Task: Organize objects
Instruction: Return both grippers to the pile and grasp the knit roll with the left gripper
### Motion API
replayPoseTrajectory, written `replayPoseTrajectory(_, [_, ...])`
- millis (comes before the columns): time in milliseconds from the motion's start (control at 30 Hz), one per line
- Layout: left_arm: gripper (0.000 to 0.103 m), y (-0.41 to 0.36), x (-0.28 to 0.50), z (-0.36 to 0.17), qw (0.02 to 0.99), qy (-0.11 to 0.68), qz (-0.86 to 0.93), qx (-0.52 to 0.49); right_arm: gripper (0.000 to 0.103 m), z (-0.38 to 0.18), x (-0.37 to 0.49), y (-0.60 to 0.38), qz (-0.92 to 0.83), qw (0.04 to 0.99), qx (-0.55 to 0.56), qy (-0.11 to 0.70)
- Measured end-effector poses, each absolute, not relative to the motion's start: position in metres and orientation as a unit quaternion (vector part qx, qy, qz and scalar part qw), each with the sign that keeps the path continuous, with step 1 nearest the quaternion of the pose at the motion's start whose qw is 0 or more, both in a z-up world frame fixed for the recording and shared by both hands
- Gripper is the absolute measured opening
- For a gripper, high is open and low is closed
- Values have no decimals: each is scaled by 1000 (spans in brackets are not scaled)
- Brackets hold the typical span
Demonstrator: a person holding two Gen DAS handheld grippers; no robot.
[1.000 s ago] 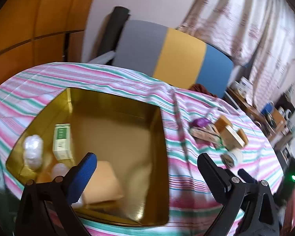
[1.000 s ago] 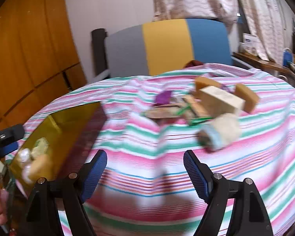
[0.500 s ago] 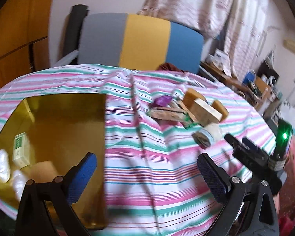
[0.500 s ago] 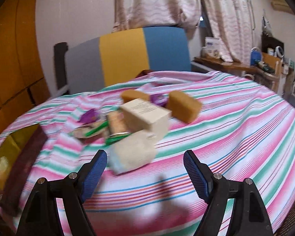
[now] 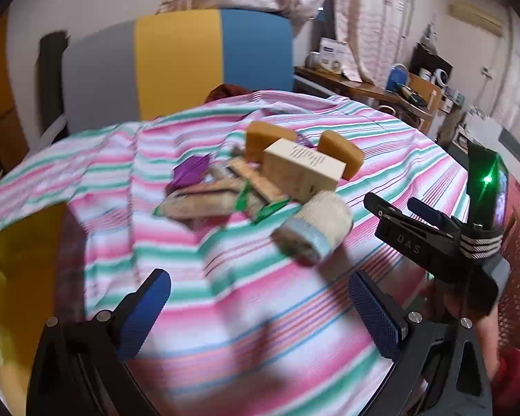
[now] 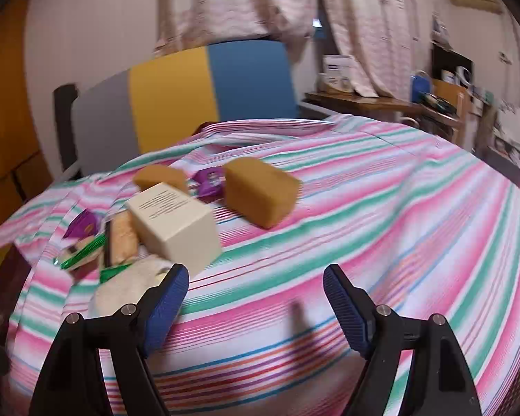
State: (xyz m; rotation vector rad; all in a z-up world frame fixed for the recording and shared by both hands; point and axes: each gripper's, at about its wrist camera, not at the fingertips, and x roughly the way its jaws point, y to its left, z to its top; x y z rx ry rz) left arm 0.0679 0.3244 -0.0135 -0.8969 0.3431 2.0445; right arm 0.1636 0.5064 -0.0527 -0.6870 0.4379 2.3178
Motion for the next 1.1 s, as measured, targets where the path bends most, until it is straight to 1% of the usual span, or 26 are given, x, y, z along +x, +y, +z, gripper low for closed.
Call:
replayPoseTrajectory(167, [103,365,69,-25,454,179,809,-329,81,-57,176,516,875,366,-251,196])
replayPoseTrajectory(333, [103,398,65,-40,462,216,800,-316,81,-61,180,522,869,372,-245,215])
replayPoseTrajectory(567, [102,424,66,-55,468,251,793,-297,81,-66,181,526,865,372,-248,229])
replayPoseTrajectory(667, [93,430,72,-62,482,266,787,-280,81,-66,182,527,864,373,-247,231])
replayPoseTrajectory(700, [88,432,73,-67,486,269,783,-279,81,-66,182,527,864,373,-248,231])
replayPoseTrajectory(733, [80,434,74,-71,488,276,778,-283,81,-66,182,527,864,373,-248,232])
replayPoseTrajectory(767, [77,435,75,-73,494,279,772,-287,81,-66,182,527,864,372,-248,232])
replayPoseTrajectory(800, [71,433,73,-72,496,275,773,-283,82,-67,181,527,863,372,-248,233])
replayPoseTrajectory(933, [68,430,73,-72,494,269,778,-280,82,-68,181,528,862,375,-250,234])
replayPoseTrajectory(1100, [67,420,82,-69,482,267,793,-260,82,-67,182,527,862,376,-249,234])
